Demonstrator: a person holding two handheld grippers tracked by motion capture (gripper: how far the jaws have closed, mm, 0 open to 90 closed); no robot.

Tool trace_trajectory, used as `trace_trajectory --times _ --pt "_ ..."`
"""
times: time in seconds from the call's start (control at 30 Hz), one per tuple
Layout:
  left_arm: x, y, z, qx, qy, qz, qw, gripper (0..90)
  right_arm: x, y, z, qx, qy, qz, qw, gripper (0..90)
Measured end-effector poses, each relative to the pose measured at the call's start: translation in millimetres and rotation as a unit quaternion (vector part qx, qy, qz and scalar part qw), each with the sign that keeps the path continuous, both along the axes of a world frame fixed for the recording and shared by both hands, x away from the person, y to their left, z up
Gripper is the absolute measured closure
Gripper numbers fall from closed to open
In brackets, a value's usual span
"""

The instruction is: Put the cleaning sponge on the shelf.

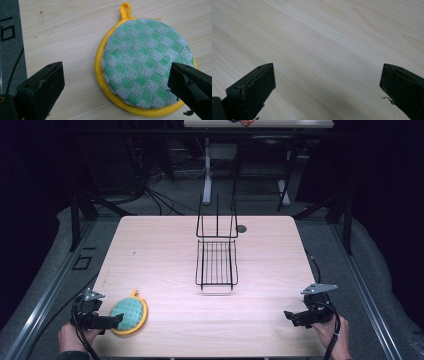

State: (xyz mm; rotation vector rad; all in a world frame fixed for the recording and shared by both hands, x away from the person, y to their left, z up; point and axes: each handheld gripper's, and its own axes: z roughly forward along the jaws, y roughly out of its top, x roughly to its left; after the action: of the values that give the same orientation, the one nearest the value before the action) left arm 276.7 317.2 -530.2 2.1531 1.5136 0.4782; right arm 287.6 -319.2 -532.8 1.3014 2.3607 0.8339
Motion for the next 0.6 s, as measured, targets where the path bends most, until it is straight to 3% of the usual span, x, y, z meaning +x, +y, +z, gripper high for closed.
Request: trace_trajectory --times 0.17,0.4,0.6 --pt "0.8 0.2 0.3 0.004 -0.001 0.001 1.0 2.6 1.4 4.1 -3.3 -0.001 0.014 0.01 0.9999 0.0" --pt "5.1 0.0 3.0 0.003 -0.007 0.002 1.0 4.3 -0.5 13.6 1.6 -0.016 -0.001 0.033 0.9993 0.0" --pt "12.1 0.4 6.3 -0.002 -0.011 0.011 0.9999 5.8 -1.4 16.6 1.2 -0.014 0.004 0.038 0.9992 0.6"
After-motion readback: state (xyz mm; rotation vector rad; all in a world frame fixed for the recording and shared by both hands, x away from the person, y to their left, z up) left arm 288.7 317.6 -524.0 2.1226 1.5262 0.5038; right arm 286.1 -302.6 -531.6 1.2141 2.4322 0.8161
